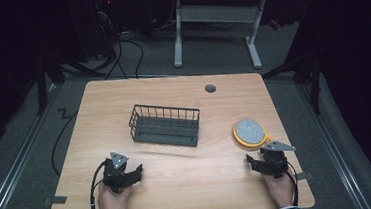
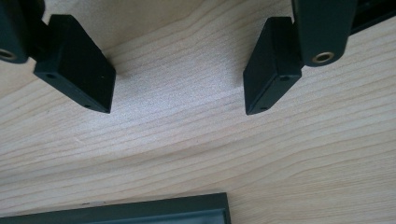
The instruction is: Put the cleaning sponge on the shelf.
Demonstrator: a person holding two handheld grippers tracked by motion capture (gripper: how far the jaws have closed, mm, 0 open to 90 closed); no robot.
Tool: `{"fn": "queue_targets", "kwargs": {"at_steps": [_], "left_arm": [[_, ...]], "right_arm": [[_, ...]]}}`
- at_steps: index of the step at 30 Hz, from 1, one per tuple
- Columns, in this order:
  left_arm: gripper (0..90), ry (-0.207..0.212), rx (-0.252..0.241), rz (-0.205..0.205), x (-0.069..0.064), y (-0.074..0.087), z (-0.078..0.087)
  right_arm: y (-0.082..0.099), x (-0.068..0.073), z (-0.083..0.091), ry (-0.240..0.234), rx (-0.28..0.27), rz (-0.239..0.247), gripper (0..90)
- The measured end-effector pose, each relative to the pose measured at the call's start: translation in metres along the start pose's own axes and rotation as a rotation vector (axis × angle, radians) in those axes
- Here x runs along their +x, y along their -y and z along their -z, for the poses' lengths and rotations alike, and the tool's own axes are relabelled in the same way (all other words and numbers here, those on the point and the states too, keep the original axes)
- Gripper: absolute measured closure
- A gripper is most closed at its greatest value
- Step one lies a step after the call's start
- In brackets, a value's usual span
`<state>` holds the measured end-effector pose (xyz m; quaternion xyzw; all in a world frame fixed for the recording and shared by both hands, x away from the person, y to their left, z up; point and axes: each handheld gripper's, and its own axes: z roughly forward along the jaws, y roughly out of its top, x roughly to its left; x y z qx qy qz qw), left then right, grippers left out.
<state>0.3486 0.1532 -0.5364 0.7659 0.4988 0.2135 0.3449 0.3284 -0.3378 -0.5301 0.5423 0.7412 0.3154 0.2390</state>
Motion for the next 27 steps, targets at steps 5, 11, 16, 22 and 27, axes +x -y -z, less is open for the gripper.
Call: {"fn": "queue_targets", "kwargs": {"at_steps": [5, 11, 16, 22, 27], "left_arm": [[25.3, 0.001, 0.001, -0.002, -0.0001, -0.0002, -0.0003], [24.9, 0.003, 0.002, -0.004, -0.0001, -0.0004, -0.0005], [25.4, 0.01, 0.001, -0.008, 0.0014, -0.0006, -0.0006], [25.8, 0.018, 0.033, -0.019, 0.0032, -0.0048, -0.0006], [30.9, 0.027, 0.056, -0.029, 0.0073, -0.0084, -0.0002]], "right_arm": [[0.0, 0.0005, 0.0, 0.001, 0.001, 0.002, 34.8], [0.0, 0.0006, 0.0, 0.002, 0.001, 0.003, 34.7], [0.0, 0.0006, 0.0, 0.001, 0.002, 0.003, 34.5], [0.0, 0.0006, 0.0, 0.002, 0.002, 0.003, 34.5], [0.0, 0.0007, 0.0, 0.003, 0.001, 0.004, 34.5]]}}
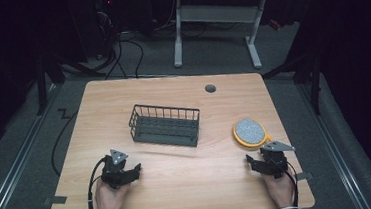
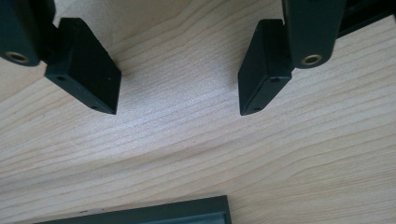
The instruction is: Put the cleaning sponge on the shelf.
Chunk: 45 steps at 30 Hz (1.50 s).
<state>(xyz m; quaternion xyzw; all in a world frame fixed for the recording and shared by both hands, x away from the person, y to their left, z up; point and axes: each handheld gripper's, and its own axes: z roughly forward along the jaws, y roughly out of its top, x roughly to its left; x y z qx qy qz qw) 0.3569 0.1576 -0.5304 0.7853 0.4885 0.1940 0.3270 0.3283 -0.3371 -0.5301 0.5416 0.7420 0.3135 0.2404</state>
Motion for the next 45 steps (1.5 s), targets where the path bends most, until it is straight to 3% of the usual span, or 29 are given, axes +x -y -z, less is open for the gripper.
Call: {"fn": "queue_targets", "kwargs": {"at_steps": [11, 15, 22, 29, 33, 36, 44, 45], "left_arm": [[34.9, 0.023, 0.013, 0.01, 0.005, -0.004, 0.003], [38.4, 0.046, 0.002, 0.031, 0.008, -0.011, 0.01], [39.2, 0.064, -0.036, 0.045, 0.011, -0.038, 0.026], [43.8, 0.078, -0.029, 0.03, 0.016, -0.061, 0.036], [43.9, 0.069, -0.038, 0.039, 0.019, -0.078, 0.044], [46.4, 0.055, -0.044, 0.029, 0.019, -0.099, 0.048], [47.1, 0.019, -0.014, 0.016, 0.024, -0.136, 0.04], [47.2, 0.0, 0.001, 0.006, 0.025, -0.144, 0.036]], "right_arm": [[0.0, 0.0, 0.0, 0.0, 0.0, 0.0, 34.6], [0.0, 0.0, 0.0, 0.0, 0.0, 0.0, 34.6], [0.0, 0.0, 0.0, -0.001, 0.0, 0.001, 34.6], [0.0, 0.0, 0.0, 0.0, 0.0, 0.001, 34.6], [0.0, 0.0, 0.0, -0.002, 0.001, 0.001, 34.6], [0.0, 0.0, 0.0, -0.001, 0.001, 0.002, 34.7], [0.0, 0.0, 0.0, -0.004, 0.0, 0.005, 34.8], [0.0, 0.0, 0.0, -0.005, 0.0, 0.007, 34.8]]}}
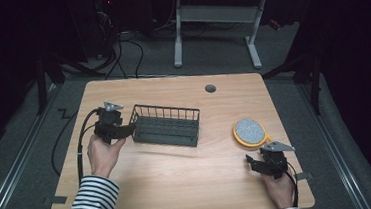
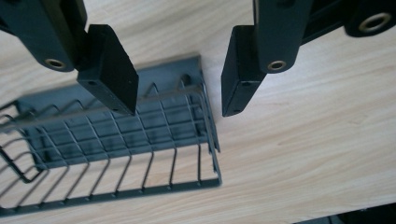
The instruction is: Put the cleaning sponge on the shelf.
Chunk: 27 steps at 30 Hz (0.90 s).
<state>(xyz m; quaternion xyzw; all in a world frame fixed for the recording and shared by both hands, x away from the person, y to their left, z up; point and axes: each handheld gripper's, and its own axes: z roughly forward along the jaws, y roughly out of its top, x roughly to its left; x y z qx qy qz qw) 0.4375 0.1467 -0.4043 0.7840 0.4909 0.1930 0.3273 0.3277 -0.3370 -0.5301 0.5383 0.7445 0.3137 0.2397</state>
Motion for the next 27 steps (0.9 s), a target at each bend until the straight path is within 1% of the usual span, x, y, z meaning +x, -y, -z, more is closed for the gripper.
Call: {"fn": "queue_targets", "kwargs": {"at_steps": [1, 2, 3, 4, 6, 7, 8, 11, 12, 14, 16, 18, 22, 24, 25, 26, 27], "left_arm": [[47.3, -0.015, 0.006, -0.004, 0.001, -0.004, -0.002], [47.8, -0.015, 0.006, -0.004, 0.001, -0.004, -0.002], [47.8, -0.035, 0.015, -0.007, 0.002, -0.009, -0.005], [49.1, -0.041, 0.028, -0.008, 0.004, -0.016, -0.01], [49.8, -0.045, 0.033, -0.011, 0.005, -0.019, -0.012], [50.2, -0.05, 0.041, -0.014, 0.005, -0.022, -0.016], [50.5, -0.044, 0.046, -0.006, 0.006, -0.026, -0.022], [52.2, -0.059, 0.063, -0.007, 0.006, -0.03, -0.03], [52.8, -0.059, 0.063, -0.007, 0.006, -0.03, -0.03], [54.9, -0.057, 0.075, 0.001, 0.006, -0.032, -0.04], [57.3, -0.06, 0.081, 0.023, 0.008, -0.032, -0.045], [59.9, -0.061, 0.085, 0.034, 0.009, -0.032, -0.048], [63.3, -0.062, 0.102, 0.035, 0.009, -0.031, -0.053], [64.2, -0.055, 0.108, 0.052, 0.01, -0.029, -0.056], [65.0, -0.055, 0.108, 0.052, 0.01, -0.029, -0.056], [65.0, -0.041, 0.109, 0.061, 0.01, -0.028, -0.058], [67.1, -0.011, 0.115, 0.073, 0.011, -0.026, -0.06]], "right_arm": [[0.0, 0.0, 0.0, 0.0, 0.0, 0.0, 34.8], [0.0, 0.0, 0.0, 0.0, 0.0, 0.0, 34.8], [0.0, 0.0, 0.0, 0.0, 0.0, 0.0, 34.8], [0.0, 0.0, 0.0, -0.001, 0.0, 0.001, 34.8], [0.0, 0.0, 0.0, -0.001, 0.0, 0.001, 34.8], [0.0, 0.0, 0.0, -0.001, 0.0, 0.002, 34.8], [0.0, 0.0, 0.0, -0.002, 0.0, 0.002, 34.8], [0.0, 0.0, 0.0, -0.003, -0.001, 0.003, 34.8], [0.0, 0.0, 0.0, -0.003, 0.0, 0.003, 34.8], [0.0, 0.0, 0.0, -0.003, 0.0, 0.004, 34.8], [0.0, 0.0, 0.0, -0.004, 0.0, 0.004, 34.8], [0.0, 0.0, 0.0, -0.004, 0.0, 0.004, 34.8], [0.0, 0.0, 0.0, -0.004, 0.0, 0.004, 34.7], [0.0, 0.0, 0.0, -0.005, 0.0, 0.004, 34.7], [0.0, 0.0, 0.0, -0.005, 0.0, 0.005, 34.7], [0.0, 0.0, 0.0, -0.005, 0.0, 0.005, 34.7], [0.0, 0.0, 0.0, -0.005, 0.0, 0.005, 34.7]]}}
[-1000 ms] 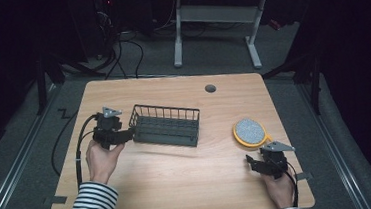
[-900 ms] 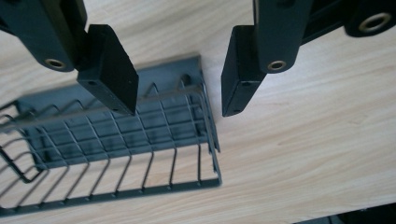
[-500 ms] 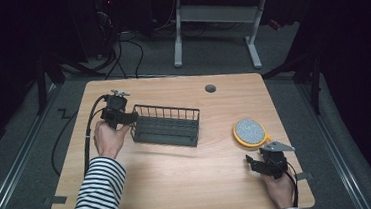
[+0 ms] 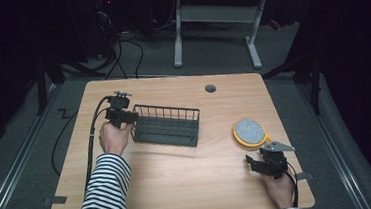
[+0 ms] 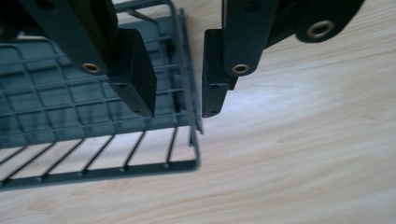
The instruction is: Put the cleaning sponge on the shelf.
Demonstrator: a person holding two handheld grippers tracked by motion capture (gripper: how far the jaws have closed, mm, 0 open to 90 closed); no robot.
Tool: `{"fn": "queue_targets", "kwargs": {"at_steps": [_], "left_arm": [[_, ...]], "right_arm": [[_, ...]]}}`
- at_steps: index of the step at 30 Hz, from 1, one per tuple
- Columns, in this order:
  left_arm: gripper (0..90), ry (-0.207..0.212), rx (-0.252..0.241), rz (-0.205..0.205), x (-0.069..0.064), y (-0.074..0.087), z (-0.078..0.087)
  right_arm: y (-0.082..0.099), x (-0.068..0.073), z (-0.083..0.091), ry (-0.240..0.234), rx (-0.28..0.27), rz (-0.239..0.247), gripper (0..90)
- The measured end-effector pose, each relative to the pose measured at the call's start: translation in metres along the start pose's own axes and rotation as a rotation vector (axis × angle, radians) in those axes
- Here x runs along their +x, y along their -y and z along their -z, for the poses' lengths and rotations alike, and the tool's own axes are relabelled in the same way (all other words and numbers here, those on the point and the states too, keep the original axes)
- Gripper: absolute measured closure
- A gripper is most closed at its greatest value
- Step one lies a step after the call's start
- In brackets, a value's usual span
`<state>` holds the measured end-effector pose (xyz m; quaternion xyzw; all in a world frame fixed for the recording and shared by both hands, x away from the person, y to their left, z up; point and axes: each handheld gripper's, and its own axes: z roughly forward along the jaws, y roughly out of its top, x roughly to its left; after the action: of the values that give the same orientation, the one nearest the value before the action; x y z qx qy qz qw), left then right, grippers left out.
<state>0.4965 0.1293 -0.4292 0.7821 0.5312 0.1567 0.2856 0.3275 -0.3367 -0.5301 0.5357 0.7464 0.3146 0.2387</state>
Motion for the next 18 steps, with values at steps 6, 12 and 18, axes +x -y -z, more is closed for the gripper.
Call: {"fn": "queue_targets", "kwargs": {"at_steps": [6, 12, 18], "left_arm": [[73.3, -0.008, 0.02, 0.006, 0.0, 0.003, -0.006], [83.6, -0.001, 0.024, 0.031, 0.0, 0.002, -0.005], [84.5, 0.02, 0.021, 0.035, -0.01, 0.002, -0.006]], "right_arm": [[0.0, 0.0, 0.0, -0.001, 0.0, 0.001, 34.6], [0.0, 0.0, 0.0, 0.0, -0.001, 0.0, 34.6], [0.0, 0.0, 0.0, 0.0, -0.001, -0.001, 34.5]]}}
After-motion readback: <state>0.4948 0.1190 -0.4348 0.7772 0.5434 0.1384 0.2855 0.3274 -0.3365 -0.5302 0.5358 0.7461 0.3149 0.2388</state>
